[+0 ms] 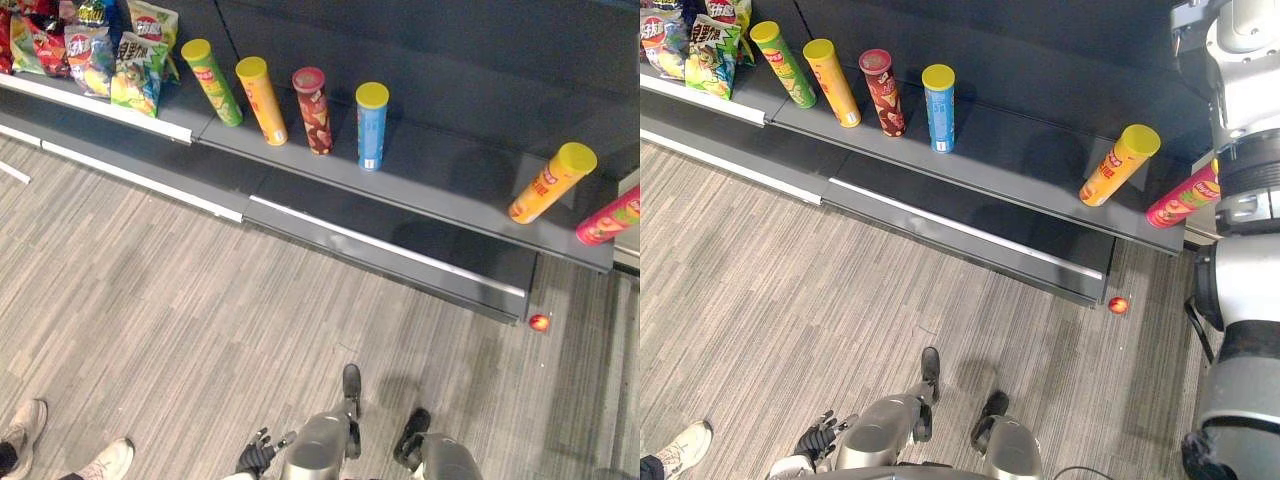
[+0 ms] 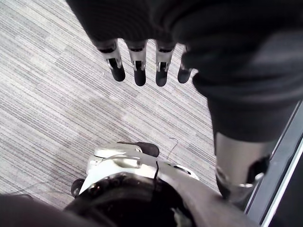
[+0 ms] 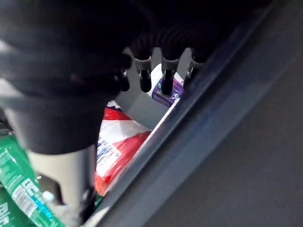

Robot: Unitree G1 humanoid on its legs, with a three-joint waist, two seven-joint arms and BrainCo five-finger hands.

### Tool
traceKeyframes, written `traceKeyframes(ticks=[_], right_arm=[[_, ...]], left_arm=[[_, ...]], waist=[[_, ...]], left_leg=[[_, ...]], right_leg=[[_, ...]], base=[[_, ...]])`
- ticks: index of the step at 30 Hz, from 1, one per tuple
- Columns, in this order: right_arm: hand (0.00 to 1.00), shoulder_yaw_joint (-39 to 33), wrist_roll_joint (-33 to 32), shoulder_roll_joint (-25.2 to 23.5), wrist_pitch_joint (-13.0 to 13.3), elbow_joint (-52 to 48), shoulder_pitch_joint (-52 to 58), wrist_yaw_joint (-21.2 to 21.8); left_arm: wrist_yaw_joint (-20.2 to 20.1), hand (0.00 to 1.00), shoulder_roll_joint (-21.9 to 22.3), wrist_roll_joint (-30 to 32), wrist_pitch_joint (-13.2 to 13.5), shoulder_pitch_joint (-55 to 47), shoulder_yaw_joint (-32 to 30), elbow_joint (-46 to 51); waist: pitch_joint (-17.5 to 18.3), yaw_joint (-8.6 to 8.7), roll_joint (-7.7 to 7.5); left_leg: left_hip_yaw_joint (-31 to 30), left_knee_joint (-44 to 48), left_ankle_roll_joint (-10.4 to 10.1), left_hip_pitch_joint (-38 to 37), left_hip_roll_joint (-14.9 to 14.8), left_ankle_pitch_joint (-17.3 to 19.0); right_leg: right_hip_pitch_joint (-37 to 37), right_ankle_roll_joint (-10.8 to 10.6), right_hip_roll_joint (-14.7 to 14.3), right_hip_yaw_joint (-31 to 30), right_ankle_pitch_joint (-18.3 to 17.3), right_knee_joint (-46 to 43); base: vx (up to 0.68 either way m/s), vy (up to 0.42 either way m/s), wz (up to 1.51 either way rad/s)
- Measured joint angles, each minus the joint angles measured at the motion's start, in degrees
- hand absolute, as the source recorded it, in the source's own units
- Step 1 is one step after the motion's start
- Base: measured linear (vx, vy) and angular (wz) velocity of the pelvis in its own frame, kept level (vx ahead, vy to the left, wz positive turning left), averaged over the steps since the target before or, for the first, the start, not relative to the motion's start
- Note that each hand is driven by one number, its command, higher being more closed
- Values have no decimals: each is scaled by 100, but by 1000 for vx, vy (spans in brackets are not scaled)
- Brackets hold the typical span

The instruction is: Put the gum and the chips on the shelf.

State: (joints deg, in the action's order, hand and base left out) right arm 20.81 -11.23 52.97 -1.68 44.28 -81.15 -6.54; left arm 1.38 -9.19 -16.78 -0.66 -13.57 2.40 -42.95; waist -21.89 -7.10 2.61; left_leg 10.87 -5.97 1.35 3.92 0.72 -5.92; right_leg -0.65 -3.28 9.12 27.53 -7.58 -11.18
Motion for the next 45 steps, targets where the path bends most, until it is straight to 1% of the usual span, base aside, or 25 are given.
traceKeyframes(ticks=[9,15,17,20,24,27,31,34,35,37,38,40,41,43,44,45], right_arm=[[0,0,-6,0,117,144,145,17],[0,-3,-66,-1,169,166,318,-40],[0,-4,-97,-1,260,166,366,-57],[0,-6,-238,-1,470,159,372,-156],[0,-63,-260,2,759,-6,370,-498],[0,-284,-281,4,932,-251,364,-682],[0,-302,-295,8,1052,-589,358,-813],[0,-340,-495,13,1141,-958,359,-895],[0,-384,-508,13,1218,-1189,362,-920],[0,-528,-618,14,1285,-1736,436,-914],[0,-650,-745,13,1331,-2059,603,-903],[0,-1060,-920,-10,1408,-2977,1375,-774],[0,-1201,-922,-46,1399,-3347,1750,-681],[0,-1578,-907,-409,1251,-4149,2588,-437],[0,-1656,-907,-542,1194,-4382,2829,-378],[0,-1808,-900,-784,1104,-4837,3331,-212]], left_arm=[[3,0,-3,2,-3,0,66,16],[9,0,-5,5,-3,-7,73,13],[10,0,-6,5,-2,-14,72,5],[10,0,-9,10,0,-42,71,-66],[9,0,-62,26,4,-158,71,-74],[7,0,-79,146,10,-185,85,-81],[5,0,-83,172,9,-191,68,-203],[7,0,-89,186,12,-192,59,-292],[10,0,-103,186,10,-194,59,-306],[13,0,-119,188,9,-180,55,-390],[19,0,-134,187,9,-175,51,-437],[27,0,-187,188,13,-168,51,-540],[29,0,-202,198,14,-159,54,-582],[58,0,-202,201,24,-124,53,-741],[72,0,-202,209,32,-133,50,-754],[91,0,-199,229,76,-130,42,-817]], waist=[[9,-45,-7],[48,-28,-22],[73,-12,-35],[255,33,-71],[514,70,-192],[644,70,-227],[780,83,-256],[832,149,-267],[857,191,-283],[924,232,-321],[968,236,-354],[1126,240,-459],[1175,256,-486],[1213,363,-514],[1224,397,-513],[1242,443,-504]], left_leg=[[72,-2,6,-124,-5,-9],[72,-3,46,-188,-17,-94],[71,-3,38,-233,-33,-92],[74,-4,-1,-217,-65,-83],[91,-3,8,-275,-121,-117],[92,-4,-12,-337,-168,-119],[123,-5,-96,-337,-247,-118],[172,-5,-113,-405,-283,-113],[224,-5,-125,-414,-295,-104],[277,-5,-139,-413,-322,-94],[313,-5,-148,-418,-334,-86],[400,-6,-167,-427,-350,-72],[420,-5,-169,-440,-353,-71],[475,-6,-176,-505,-363,-65],[498,-6,-190,-516,-369,-53],[570,-6,-205,-532,-387,-38]], right_leg=[[-88,8,-14,-118,-5,24],[-197,-7,-55,-136,6,145],[-270,-23,-86,-137,18,211],[-286,-43,-129,-137,34,295],[-379,-30,-213,-155,66,432],[-480,-19,-281,-169,75,529],[-497,43,-378,-224,146,663],[-607,42,-436,-259,211,809],[-617,43,-447,-281,222,839],[-619,48,-484,-351,278,935],[-619,51,-499,-393,292,966],[-620,54,-522,-464,307,1014],[-622,55,-525,-490,307,1013],[-654,56,-532,-571,308,1006],[-654,57,-533,-592,308,1002],[-645,67,-537,-627,316,1006]], base=[[19,-10,-4],[0,-1,-1],[0,0,0],[17,-33,-2],[44,-50,-4],[21,-57,-2],[-2,-43,-11],[7,-26,-8],[6,-5,-14],[29,-11,-20],[54,-17,-20],[58,-15,-16],[57,-12,-14],[32,-3,-13],[-3,8,-19],[-9,14,-26]])
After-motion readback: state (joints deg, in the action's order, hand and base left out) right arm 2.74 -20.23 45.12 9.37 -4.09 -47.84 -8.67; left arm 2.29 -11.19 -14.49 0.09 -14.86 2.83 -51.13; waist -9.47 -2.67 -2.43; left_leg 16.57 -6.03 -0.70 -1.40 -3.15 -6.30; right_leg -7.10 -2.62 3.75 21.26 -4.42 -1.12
